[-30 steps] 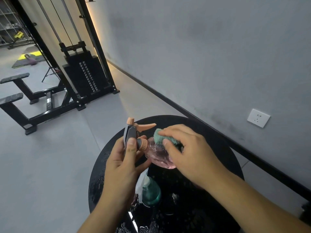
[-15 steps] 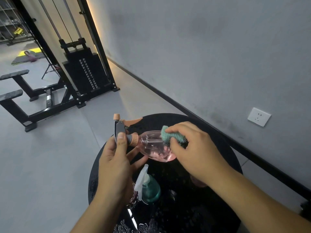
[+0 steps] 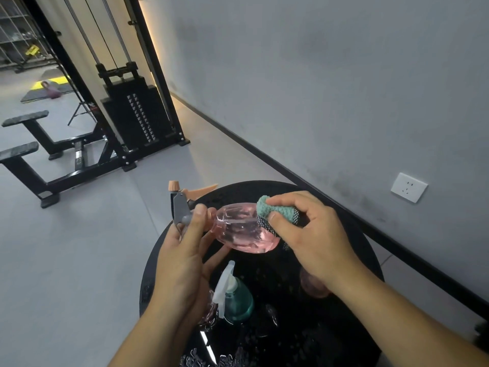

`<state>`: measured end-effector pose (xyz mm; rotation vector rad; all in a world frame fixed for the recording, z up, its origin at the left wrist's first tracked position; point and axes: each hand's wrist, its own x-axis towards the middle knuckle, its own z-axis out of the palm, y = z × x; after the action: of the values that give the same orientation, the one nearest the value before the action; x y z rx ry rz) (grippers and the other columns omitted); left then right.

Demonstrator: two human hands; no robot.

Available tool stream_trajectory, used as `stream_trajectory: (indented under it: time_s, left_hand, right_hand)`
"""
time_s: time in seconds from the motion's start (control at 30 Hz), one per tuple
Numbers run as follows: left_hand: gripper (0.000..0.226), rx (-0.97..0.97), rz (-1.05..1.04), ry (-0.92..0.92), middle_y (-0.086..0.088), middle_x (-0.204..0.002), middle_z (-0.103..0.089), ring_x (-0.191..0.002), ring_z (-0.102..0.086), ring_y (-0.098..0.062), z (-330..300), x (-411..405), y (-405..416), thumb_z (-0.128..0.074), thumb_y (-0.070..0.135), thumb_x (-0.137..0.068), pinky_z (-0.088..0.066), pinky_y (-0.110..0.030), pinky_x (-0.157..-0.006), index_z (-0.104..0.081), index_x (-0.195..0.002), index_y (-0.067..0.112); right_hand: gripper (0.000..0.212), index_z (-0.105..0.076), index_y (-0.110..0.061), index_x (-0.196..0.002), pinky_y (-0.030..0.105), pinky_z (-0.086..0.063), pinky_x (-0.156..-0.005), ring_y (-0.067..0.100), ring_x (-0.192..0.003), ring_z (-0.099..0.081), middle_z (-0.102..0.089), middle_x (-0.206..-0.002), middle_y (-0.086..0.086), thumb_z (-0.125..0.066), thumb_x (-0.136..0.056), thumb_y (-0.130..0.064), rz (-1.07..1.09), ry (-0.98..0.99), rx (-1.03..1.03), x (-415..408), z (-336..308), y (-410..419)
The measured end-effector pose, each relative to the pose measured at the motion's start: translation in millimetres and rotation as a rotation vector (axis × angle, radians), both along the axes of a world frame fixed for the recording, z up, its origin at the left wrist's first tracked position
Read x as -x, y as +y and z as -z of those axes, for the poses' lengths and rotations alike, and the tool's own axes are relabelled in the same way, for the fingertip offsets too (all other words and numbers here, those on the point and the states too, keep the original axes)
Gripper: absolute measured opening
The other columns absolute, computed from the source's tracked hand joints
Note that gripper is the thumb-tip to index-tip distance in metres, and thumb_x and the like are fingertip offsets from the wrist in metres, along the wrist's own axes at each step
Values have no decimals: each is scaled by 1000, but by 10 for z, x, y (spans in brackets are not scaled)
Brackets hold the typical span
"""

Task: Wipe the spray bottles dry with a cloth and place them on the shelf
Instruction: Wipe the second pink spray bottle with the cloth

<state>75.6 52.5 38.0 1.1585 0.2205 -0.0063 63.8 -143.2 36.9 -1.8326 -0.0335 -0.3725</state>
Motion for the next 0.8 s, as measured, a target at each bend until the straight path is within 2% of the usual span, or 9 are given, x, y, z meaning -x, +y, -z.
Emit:
stream_trajectory:
  time_s: [0.07,0.1,0.17,0.23,0.37,0.47,0.6,0.7,0.8]
  left_hand:
    - [15,43,-2,27,-2,-106,-81,-102,-79,-20,-9,-13,10,-79,37,-87,-60,-49,-96,-68,-82,28]
    - [14,61,-4,40,0,-101,-81,-98,-79,-18,-1,-25,26,-80,36,-86,-59,-49,-97,-69,-83,28]
    - [24,105,6,67,1,-97,-80,-96,-79,-16,-8,-51,69,-81,37,-83,-59,-49,-99,-67,-96,22]
    - [30,154,5,100,1,-95,-79,-92,-79,-15,-20,-70,98,-82,36,-81,-59,-49,-100,-67,-101,20]
    - [16,235,-26,142,1,-91,-79,-83,-79,-12,-54,-45,76,-82,32,-79,-58,-47,-99,-74,-87,19]
    - [11,272,-18,148,-2,-93,-81,-83,-80,-14,-72,-36,33,-80,29,-82,-56,-45,-101,-78,-79,19]
    - [14,234,-14,176,-3,-95,-82,-89,-80,-16,-83,-42,15,-79,31,-86,-58,-44,-98,-77,-86,18]
    - [21,156,16,218,-1,-94,-83,-103,-78,-19,-45,-24,23,-77,38,-92,-58,-49,-100,-79,-99,19]
    - [26,153,23,230,-4,-96,-84,-95,-82,-20,-41,1,3,-72,38,-98,-59,-49,-96,-79,-109,15]
  right_hand:
    - [23,-76,-33,-104,8,-52,-78,-6,-107,-63,-67,-109,-22,-73,-93,-13,-31,-4,-7,18,-2,13]
    - [24,-75,-33,-104,9,-53,-78,-6,-107,-63,-67,-109,-22,-73,-93,-12,-45,-3,-6,27,-3,16]
    - [24,-75,-35,-104,11,-54,-82,-5,-108,-64,-67,-109,-22,-73,-93,-14,-55,-6,4,32,-9,15]
    - [22,-76,-36,-103,12,-53,-85,-3,-107,-64,-69,-110,-21,-74,-93,-17,-54,-3,-3,22,-16,5]
    - [19,-78,-35,-102,11,-51,-82,0,-103,-67,-72,-108,-18,-75,-92,-19,-38,11,-67,-7,-33,-16]
    - [20,-78,-36,-101,13,-53,-80,0,-101,-68,-71,-107,-19,-75,-92,-19,-36,18,-74,3,-24,-1]
    - [21,-77,-36,-103,13,-54,-80,-1,-102,-67,-71,-107,-21,-74,-93,-17,-28,15,-59,21,8,15]
    - [22,-77,-36,-103,11,-54,-77,-3,-104,-65,-70,-109,-21,-74,-93,-16,-5,7,-62,16,25,7]
    - [23,-77,-36,-105,12,-54,-81,-2,-107,-64,-69,-110,-21,-74,-93,-16,23,-18,-24,7,32,6]
